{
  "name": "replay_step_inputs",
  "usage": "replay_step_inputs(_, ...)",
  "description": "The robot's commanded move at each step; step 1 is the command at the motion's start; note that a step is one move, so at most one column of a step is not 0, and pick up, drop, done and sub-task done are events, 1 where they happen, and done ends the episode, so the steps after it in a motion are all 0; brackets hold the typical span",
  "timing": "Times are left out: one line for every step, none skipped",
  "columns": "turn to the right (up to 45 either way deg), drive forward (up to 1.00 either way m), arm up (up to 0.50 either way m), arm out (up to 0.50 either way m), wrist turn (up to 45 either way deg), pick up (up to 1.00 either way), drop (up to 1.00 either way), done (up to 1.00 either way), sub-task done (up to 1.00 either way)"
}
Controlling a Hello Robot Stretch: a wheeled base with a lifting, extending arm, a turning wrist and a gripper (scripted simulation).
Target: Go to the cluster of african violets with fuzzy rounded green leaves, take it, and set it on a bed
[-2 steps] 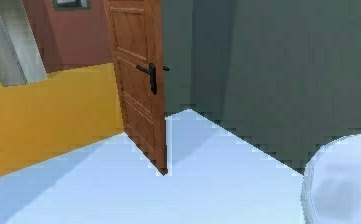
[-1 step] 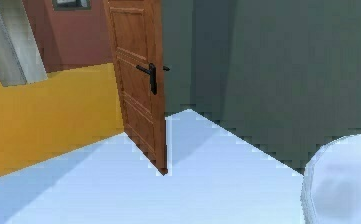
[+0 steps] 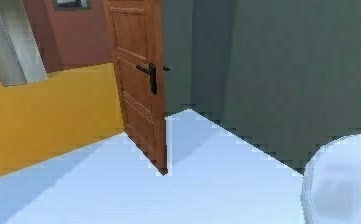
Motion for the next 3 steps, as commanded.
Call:
replay_step_inputs(0.0,0.0,0.0,-0.24,0.0,0.0,0.0,0.0,0.0)
replay_step_inputs(-45.0,0.0,0.0,0.0,0.0,0.0,0.0,0.0,0.0)
replay_step_inputs(-45.0,0.0,0.0,0.0,0.0,0.0,0.0,0.0,0.0)
